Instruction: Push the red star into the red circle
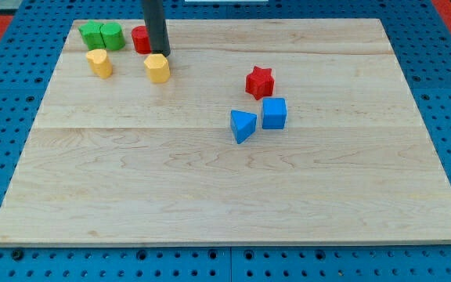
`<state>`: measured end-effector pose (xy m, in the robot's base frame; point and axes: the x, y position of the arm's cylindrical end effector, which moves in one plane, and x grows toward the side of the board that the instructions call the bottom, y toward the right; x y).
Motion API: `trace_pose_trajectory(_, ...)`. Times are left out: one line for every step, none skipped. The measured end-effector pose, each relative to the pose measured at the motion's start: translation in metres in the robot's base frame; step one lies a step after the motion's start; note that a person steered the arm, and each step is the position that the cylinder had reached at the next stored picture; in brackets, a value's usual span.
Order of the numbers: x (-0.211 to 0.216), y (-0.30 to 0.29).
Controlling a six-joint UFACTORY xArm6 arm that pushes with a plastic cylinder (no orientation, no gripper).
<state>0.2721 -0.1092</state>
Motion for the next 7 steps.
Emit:
trace_pose_trajectory(-0.018,0.0)
trace_pose_trajectory(-0.024,-0.002)
trace_pose_trajectory(-0.023,0.001)
trace_pose_trajectory(-0.013,0.009)
trace_pose_trajectory(-0.017,0.002)
trace_pose_trajectory(-0.017,-0.009)
trace_pose_trajectory(-0.017,-0.025)
